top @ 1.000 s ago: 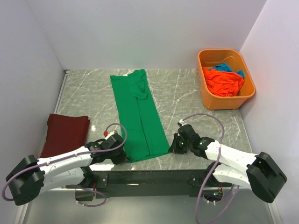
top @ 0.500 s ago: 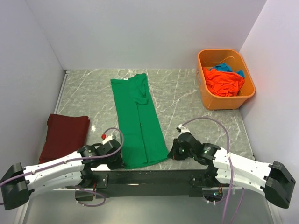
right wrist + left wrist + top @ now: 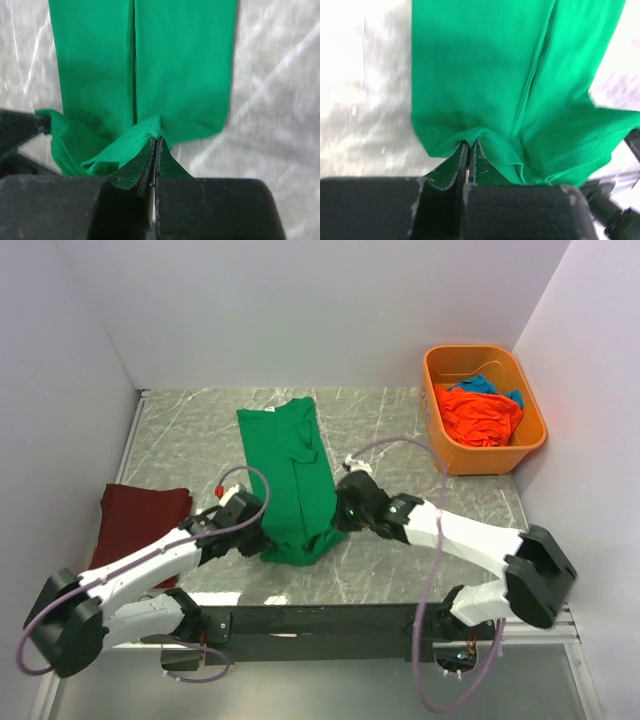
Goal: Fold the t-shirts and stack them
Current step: Fold the tshirt
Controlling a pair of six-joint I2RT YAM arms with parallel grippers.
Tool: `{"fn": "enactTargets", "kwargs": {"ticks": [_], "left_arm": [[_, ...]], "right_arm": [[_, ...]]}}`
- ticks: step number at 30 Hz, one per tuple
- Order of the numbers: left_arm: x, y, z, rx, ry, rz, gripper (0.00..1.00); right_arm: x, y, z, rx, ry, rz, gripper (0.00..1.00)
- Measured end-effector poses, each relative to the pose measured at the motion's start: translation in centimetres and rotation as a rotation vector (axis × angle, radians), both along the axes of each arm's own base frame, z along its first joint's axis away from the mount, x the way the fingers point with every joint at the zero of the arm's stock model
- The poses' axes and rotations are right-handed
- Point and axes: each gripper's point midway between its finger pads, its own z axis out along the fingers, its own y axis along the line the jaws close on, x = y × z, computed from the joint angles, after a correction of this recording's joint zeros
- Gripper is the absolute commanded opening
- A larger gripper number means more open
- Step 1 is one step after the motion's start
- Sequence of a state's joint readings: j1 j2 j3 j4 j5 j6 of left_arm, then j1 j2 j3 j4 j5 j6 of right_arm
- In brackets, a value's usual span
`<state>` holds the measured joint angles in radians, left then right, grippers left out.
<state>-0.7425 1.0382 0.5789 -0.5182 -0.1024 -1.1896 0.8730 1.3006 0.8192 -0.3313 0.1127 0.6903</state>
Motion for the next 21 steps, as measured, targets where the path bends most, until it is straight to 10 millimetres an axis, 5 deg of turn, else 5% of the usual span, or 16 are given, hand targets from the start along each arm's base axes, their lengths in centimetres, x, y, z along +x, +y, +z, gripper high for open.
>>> {"fn": "enactTargets", "kwargs": {"ticks": [11,21], "left_arm": [[8.9,0.7,-0.7,0.037,-0.002,0.123,0.01],[15.8,2.2,-0.5,0.011,-0.006,0.228,0.01]], "right_arm": [[11.6,3.2,0.4,-0.029,-0.033,-0.097,0.00],[19.4,4.1,0.4,-0.014,-0.041,-0.146,0.00]]}}
